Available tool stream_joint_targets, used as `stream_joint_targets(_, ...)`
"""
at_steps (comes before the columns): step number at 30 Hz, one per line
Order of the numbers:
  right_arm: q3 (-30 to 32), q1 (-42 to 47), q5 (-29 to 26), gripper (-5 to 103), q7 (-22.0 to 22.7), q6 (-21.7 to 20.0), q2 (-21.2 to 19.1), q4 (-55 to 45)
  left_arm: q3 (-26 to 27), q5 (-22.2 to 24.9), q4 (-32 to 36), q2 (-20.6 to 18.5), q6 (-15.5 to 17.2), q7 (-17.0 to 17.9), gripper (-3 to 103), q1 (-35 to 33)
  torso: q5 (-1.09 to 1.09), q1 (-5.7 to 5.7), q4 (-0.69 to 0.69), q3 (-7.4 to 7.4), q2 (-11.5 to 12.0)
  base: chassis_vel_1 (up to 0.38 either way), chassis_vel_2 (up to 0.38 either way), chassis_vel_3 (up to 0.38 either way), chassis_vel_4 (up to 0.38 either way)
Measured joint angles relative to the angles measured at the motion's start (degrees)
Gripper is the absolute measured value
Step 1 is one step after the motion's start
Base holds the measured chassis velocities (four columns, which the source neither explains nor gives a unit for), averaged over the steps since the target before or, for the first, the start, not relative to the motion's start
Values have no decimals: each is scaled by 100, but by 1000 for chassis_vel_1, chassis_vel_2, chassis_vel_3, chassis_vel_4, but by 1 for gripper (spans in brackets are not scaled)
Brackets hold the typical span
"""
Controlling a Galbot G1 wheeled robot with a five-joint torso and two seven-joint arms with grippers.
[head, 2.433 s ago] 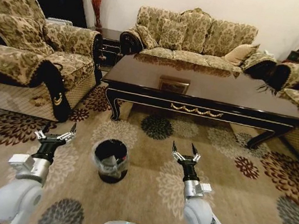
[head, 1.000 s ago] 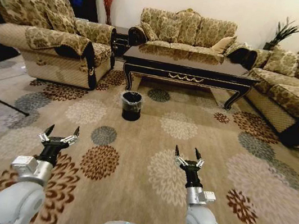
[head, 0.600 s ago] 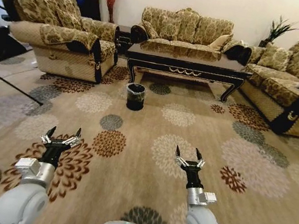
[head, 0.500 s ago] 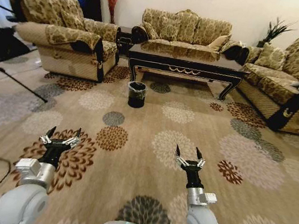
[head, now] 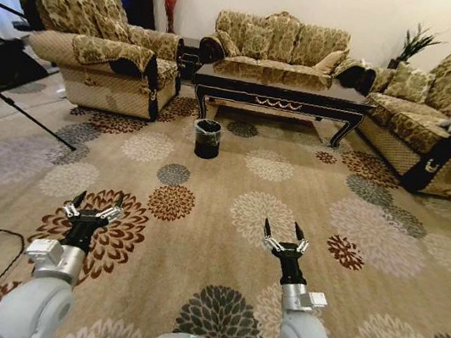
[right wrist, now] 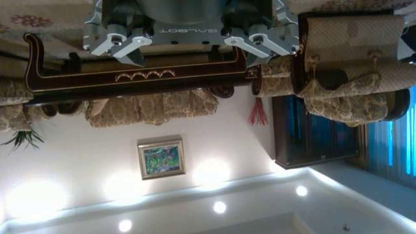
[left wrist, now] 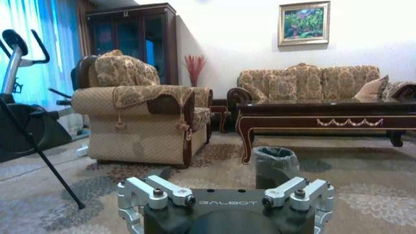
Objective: Move to the front of the table and pick up the trash from the floor, then place it into the trash bin.
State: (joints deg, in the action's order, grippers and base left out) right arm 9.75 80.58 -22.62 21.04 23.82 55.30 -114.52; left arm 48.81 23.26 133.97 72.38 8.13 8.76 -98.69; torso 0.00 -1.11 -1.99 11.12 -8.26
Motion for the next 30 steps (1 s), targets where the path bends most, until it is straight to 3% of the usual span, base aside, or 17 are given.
stream_joint_targets(7,-16,-39,-2,100,1,-2,-1,77,-34,1,-66,-12,-4,-2,100,56,-1,0,-1,0,0,-65,23,68,-12)
stream_joint_targets(17,-116,-120,-3,100,-73,101,21,139,-77,-19,-117,7,-17,-13,100,90,2,-4,1,3,1,-237,20,228,-22)
stream_joint_targets(30,-166,-144,9,100,-76,67,22,169,-93,-71,-138,21,-42,-14,100,72,0,1,0,0,-1,24,-2,-20,6)
